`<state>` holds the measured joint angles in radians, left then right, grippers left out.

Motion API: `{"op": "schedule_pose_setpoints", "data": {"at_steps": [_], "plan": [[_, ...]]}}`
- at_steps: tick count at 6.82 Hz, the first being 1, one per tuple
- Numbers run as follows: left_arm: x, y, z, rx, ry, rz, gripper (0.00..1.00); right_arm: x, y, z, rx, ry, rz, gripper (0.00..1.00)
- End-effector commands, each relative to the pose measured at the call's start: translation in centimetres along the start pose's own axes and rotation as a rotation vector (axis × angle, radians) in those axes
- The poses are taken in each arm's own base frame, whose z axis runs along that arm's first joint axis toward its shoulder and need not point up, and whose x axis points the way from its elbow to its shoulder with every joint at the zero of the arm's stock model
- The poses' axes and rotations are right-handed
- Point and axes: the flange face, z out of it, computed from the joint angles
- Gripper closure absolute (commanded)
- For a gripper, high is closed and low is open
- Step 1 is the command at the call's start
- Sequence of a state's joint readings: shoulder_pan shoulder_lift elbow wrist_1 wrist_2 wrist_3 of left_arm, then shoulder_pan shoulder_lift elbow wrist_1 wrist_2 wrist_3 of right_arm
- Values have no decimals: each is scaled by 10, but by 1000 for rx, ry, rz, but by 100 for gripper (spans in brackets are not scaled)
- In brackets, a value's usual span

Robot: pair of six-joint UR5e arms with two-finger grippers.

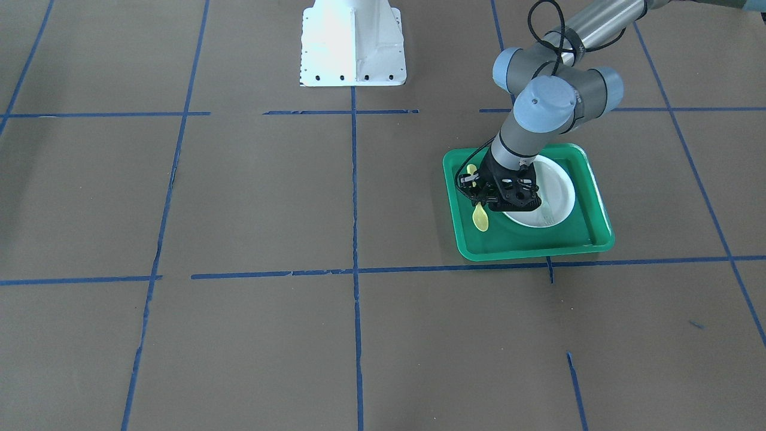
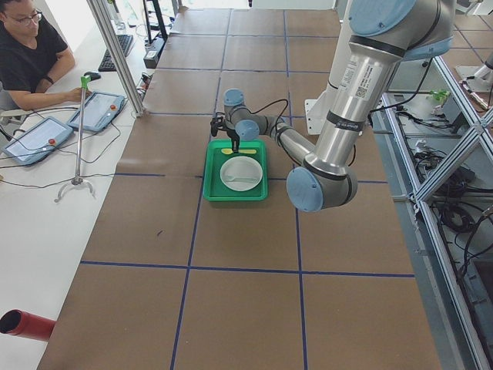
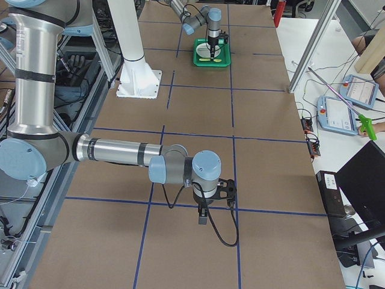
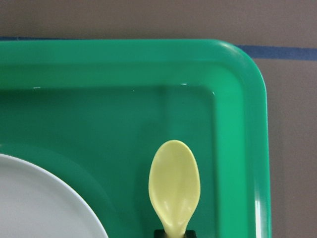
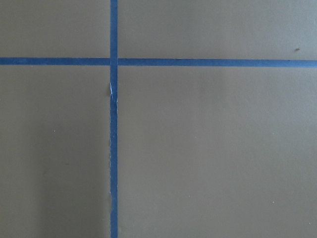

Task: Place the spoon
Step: 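Carry the spoon off the plate and set it on the tray beside it, then open the left gripper and raise it away from the tray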

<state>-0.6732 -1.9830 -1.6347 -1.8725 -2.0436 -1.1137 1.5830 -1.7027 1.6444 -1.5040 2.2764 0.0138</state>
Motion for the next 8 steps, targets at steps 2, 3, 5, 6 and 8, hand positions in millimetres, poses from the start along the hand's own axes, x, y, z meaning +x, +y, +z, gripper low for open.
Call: {"op": "schedule_pose_setpoints", "data": {"at_steps": [2, 3, 5, 6, 8], "plan": [[9, -2, -46, 43, 47, 8, 0, 0, 0, 0, -1, 0, 1, 0], [11, -2, -90, 61, 34, -19, 0, 0, 0, 0, -1, 0, 1, 0], [-16, -25, -201, 166, 6, 33, 0, 0, 0, 0, -1, 0, 1, 0], [-43, -32, -253, 212, -2, 65, 0, 0, 0, 0, 1, 0, 0, 0], [-149, -55, -279, 193, -151, 348, 0, 0, 0, 0, -1, 0, 1, 0]]}}
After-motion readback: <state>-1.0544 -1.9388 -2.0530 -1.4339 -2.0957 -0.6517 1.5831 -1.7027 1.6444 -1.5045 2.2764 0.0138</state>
